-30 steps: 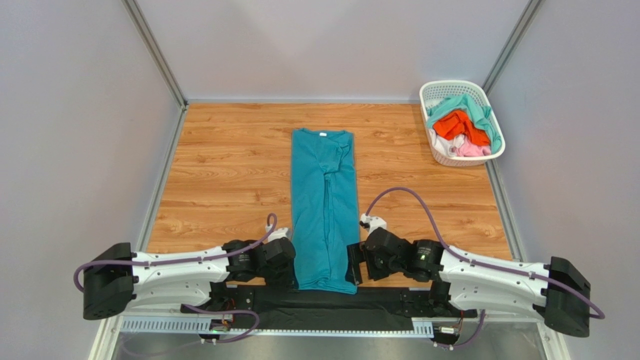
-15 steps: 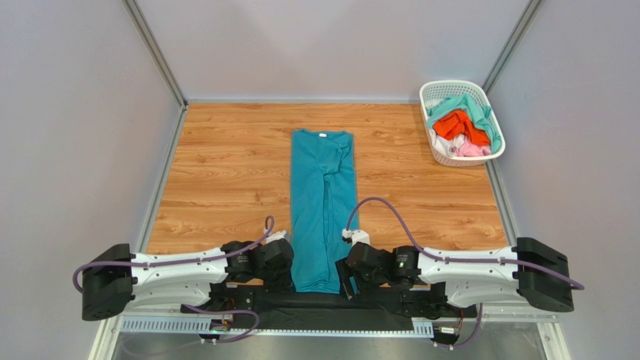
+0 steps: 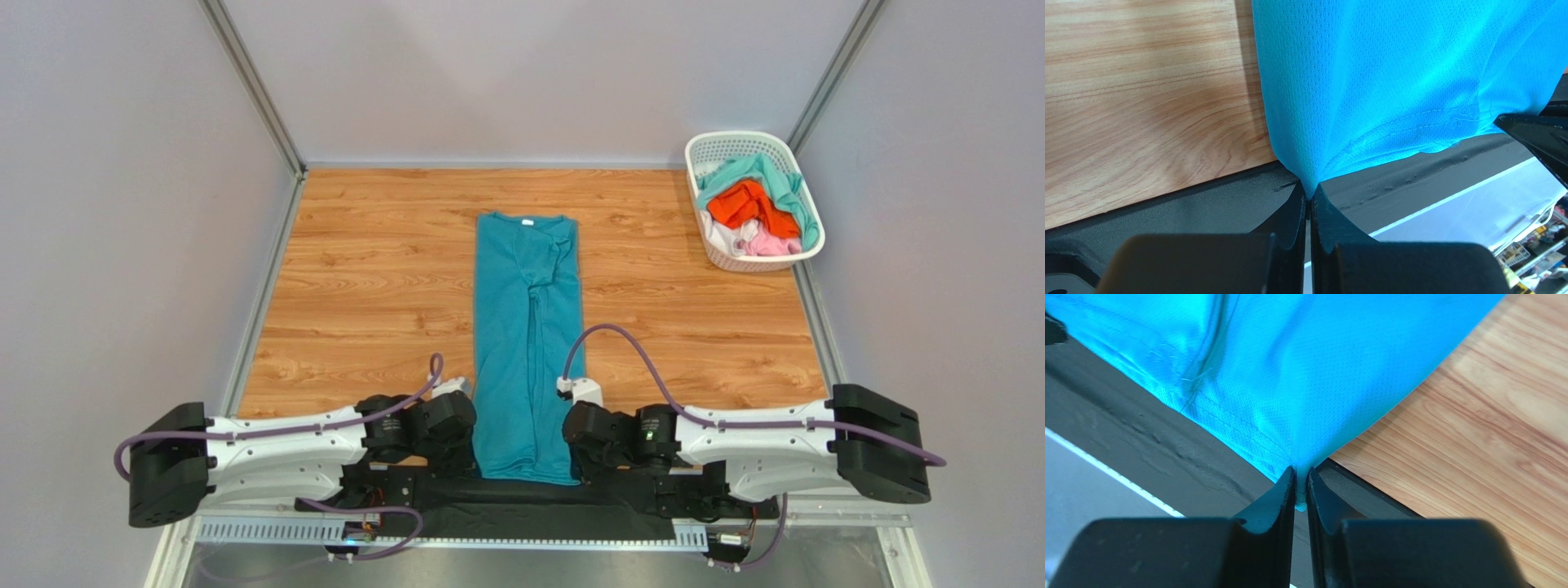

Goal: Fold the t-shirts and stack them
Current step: Fold the tshirt

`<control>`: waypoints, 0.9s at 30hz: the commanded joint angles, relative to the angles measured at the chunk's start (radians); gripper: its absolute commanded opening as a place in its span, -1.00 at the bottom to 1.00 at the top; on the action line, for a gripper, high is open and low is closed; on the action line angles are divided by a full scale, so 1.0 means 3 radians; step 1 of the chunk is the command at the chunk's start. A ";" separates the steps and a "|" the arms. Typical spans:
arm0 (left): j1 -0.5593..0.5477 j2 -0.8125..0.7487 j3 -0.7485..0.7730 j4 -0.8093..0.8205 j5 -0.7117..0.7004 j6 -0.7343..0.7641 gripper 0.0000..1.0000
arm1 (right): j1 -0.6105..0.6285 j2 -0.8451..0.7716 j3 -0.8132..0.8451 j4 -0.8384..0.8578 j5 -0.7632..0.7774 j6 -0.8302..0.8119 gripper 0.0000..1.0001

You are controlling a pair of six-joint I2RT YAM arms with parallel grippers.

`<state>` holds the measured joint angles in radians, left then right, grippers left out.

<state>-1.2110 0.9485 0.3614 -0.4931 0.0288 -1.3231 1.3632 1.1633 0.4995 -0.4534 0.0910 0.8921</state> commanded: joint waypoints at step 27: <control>0.0523 -0.0059 0.1280 -0.0668 -0.0838 0.0861 -1.00 | -0.0468 -0.0334 0.1080 -0.0596 0.1302 -0.0856 -0.93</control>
<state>-1.0859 0.9073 0.6960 -0.6922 -0.1982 -1.1446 1.2572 1.0828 0.7700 -0.6540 0.4046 0.7147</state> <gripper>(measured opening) 0.009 0.043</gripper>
